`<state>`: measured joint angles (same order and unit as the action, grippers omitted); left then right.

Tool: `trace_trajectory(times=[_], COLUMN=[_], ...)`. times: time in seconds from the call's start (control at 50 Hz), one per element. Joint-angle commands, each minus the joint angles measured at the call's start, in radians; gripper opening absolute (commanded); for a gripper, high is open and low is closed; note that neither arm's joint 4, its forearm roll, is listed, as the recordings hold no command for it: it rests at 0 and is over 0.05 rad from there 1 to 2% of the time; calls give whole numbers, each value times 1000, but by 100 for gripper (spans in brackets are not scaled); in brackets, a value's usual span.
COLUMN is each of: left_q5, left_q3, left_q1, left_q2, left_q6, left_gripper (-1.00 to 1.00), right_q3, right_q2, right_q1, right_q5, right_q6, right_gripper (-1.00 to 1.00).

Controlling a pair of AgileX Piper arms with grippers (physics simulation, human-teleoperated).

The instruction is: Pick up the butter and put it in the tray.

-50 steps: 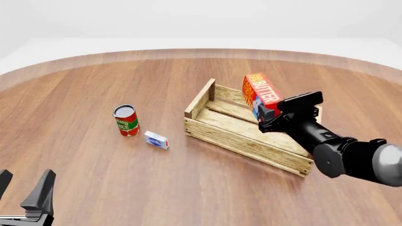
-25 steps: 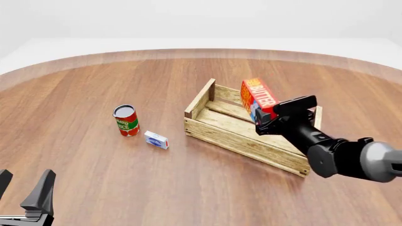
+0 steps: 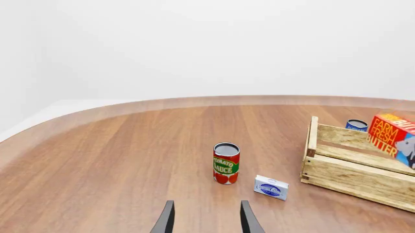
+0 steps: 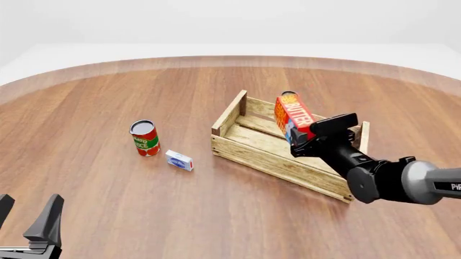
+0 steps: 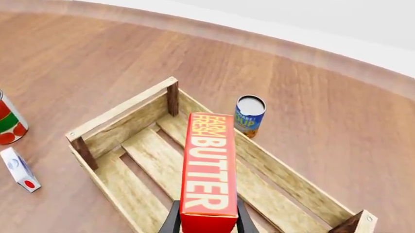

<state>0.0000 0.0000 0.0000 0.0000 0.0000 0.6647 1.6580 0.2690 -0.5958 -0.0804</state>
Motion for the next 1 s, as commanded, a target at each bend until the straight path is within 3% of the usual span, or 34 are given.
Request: trace_trajectory(times=[0.02,1.0], left_q5=[0,0], left_q3=[0,0], left_q1=[0,0], left_q2=[0,0], left_q6=[0,0], left_gripper=[100,100], right_q3=[24,59], right_q2=[18,136], right_q1=[-4,-14], right_q5=[-16,-64], right_q6=[21,42], right_gripper=[-100,-100])
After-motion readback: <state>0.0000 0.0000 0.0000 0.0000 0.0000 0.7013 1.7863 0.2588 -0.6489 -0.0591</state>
